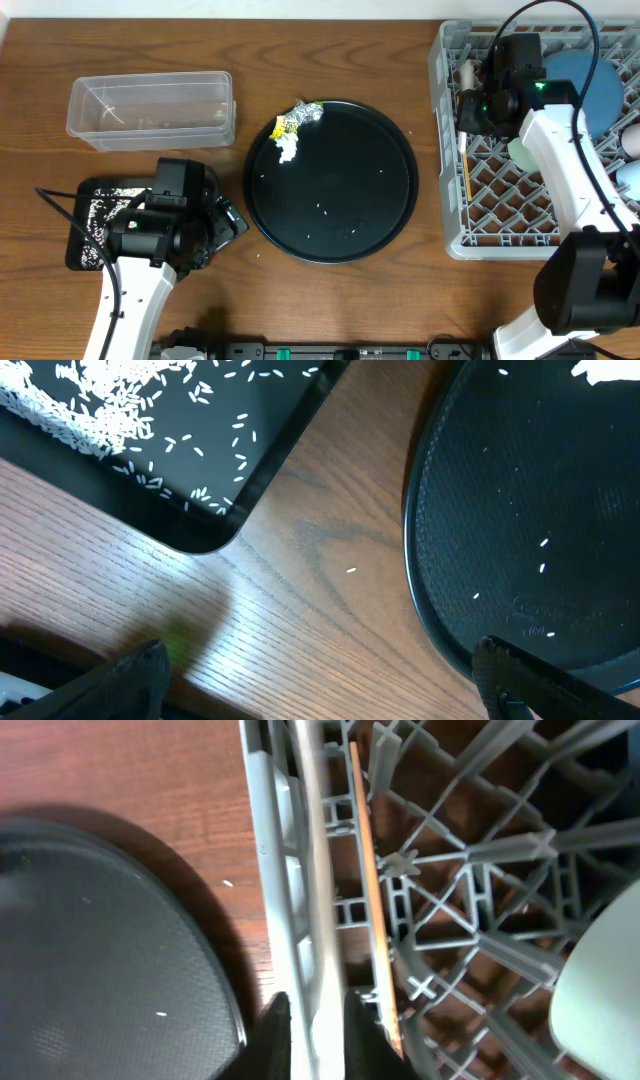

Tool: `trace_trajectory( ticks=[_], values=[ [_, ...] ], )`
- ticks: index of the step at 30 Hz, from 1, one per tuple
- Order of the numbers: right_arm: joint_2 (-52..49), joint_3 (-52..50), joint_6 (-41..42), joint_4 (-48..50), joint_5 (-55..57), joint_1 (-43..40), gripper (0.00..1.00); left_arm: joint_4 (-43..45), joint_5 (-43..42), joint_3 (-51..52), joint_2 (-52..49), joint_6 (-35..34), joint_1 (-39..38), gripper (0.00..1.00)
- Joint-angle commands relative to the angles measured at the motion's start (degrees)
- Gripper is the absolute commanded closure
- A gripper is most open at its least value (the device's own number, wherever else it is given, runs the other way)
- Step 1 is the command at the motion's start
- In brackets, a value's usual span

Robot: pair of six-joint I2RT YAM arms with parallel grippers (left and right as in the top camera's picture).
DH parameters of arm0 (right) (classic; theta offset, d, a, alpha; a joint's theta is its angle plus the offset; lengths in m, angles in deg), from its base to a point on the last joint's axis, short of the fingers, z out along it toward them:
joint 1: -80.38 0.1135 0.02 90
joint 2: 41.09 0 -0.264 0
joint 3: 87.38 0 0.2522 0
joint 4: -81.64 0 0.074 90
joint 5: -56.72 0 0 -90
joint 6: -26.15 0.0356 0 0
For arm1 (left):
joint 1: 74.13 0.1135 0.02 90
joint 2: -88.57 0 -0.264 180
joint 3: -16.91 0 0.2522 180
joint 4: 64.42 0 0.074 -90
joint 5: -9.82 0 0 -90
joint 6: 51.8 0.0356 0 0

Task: Sort waste into correct bins and load items into the dishwasher rack
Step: 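Lift the white knife and carry it into the rack, then release the knife in the rack and raise the right gripper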

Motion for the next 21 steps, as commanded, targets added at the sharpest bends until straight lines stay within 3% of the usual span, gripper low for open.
trace_trajectory(
  ticks=[1, 11, 17, 21],
  values=[
    [-0.26, 0.61, -2.14, 0.04, 2.64, -0.46, 0.79, -0.13, 1.14, -0.94, 0.15, -0.31, 0.24, 0.02],
    [-0.15, 3.28, 0.72, -5.66, -0.48, -0.39, 0.54, -0.13, 1.14, -0.94, 0.15, -0.31, 0.24, 0.02],
    [1.60, 11.54, 0.68, -15.37, -13.68, 0.48, 0.59, -0.13, 1.14, -0.94, 0.15, -0.31, 0.24, 0.02],
    [5.40, 15.08, 1.55, -19.96, -15.91, 2.80, 0.51, -0.13, 1.14, -0.94, 0.15, -0.31, 0.24, 0.02]
  ],
)
